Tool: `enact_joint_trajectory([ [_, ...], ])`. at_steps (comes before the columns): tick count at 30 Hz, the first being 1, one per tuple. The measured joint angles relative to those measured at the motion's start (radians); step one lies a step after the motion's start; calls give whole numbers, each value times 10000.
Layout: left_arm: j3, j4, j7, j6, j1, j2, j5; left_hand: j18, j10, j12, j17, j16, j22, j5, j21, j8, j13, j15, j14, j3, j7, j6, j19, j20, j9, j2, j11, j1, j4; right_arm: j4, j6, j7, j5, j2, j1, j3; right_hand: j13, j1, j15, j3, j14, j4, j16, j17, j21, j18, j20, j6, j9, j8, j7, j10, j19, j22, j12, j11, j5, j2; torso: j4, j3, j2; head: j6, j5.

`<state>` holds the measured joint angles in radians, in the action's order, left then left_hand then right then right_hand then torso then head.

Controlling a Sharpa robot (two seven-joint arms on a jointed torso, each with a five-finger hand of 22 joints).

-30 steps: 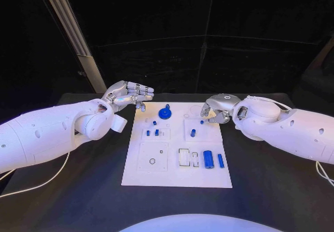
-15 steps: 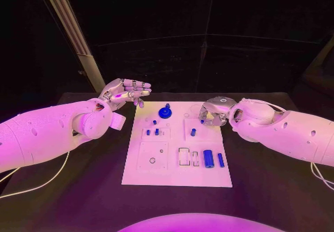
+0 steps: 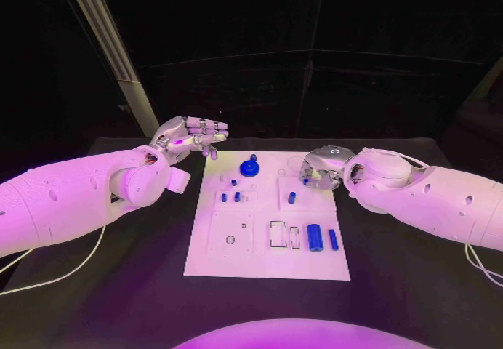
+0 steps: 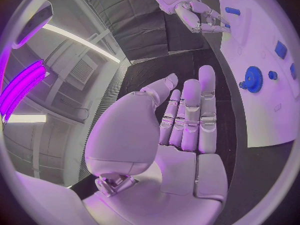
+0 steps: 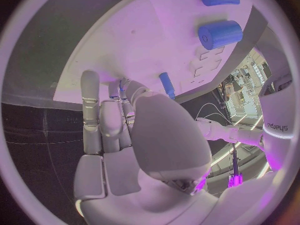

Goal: Assemble the parts on the task board

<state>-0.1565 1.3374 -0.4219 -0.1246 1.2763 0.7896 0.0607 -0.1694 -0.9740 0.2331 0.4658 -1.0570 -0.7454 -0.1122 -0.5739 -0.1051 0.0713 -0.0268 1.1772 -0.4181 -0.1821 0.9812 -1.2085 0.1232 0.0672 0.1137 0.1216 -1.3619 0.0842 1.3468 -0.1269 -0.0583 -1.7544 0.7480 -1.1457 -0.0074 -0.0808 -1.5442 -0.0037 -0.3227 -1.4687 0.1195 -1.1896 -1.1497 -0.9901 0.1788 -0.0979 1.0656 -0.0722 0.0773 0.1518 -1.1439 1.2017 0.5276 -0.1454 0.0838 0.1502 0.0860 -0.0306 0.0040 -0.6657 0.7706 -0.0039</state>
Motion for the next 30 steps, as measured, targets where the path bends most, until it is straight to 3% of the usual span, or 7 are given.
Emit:
enact_joint_trajectory([
  [9, -1, -17, 0, 11, 0, 3, -14, 3, 0, 0, -12, 0, 2, 0, 0, 0, 0, -36, -35, 0, 0, 0, 0, 0, 0, -2, 0, -2, 0, -25, 6, -72, -46, -44, 0, 6, 55, 118, -93, -782, 18, -345, -194, -113, -674, 0, 141, 595, -71, 129, -153, -642, 280, 922, -5, -178, -569, -119, 0, -1, 0, 32, 12],
  [11, -1, -22, 0, 13, -1, 3, -17, 2, 0, 0, -12, 0, 8, 0, 0, 0, 0, -36, -35, 0, 0, -1, 0, 0, 1, -2, 0, -2, 0, -19, 0, -105, -89, -54, 4, 6, 56, 143, -93, -918, 18, -434, -238, -117, -779, -8, 142, 657, -81, 147, -174, -734, 281, 1043, -22, -193, -576, -144, 0, -1, 0, 38, -1],
  [13, -1, -28, 0, 14, -1, 3, -19, 3, 0, 0, -11, 0, 8, 0, 0, 0, -1, -37, -35, 0, 0, -1, 0, 0, 0, -2, 0, -2, 0, -4, -5, -143, -127, -62, 7, 5, 59, 169, -129, -1022, 54, -531, -244, -132, -826, -163, 177, 685, -95, 147, -170, -785, 316, 1124, -21, -213, -630, -169, 0, -1, 0, 54, -9],
  [30, -1, -60, 1, 28, -1, 42, -29, 5, 1, 37, -49, 45, 16, 0, 38, 0, -1, 0, -72, 0, 1, -1, 0, 0, 1, -2, 0, -3, 0, 481, -414, -468, -408, 249, 78, -31, 96, 592, -128, -1407, 54, -781, -361, -137, -1048, -161, 176, 719, -118, 117, -135, -857, 315, 1341, 112, -214, -673, -62, 7, 0, 12, 98, -94],
])
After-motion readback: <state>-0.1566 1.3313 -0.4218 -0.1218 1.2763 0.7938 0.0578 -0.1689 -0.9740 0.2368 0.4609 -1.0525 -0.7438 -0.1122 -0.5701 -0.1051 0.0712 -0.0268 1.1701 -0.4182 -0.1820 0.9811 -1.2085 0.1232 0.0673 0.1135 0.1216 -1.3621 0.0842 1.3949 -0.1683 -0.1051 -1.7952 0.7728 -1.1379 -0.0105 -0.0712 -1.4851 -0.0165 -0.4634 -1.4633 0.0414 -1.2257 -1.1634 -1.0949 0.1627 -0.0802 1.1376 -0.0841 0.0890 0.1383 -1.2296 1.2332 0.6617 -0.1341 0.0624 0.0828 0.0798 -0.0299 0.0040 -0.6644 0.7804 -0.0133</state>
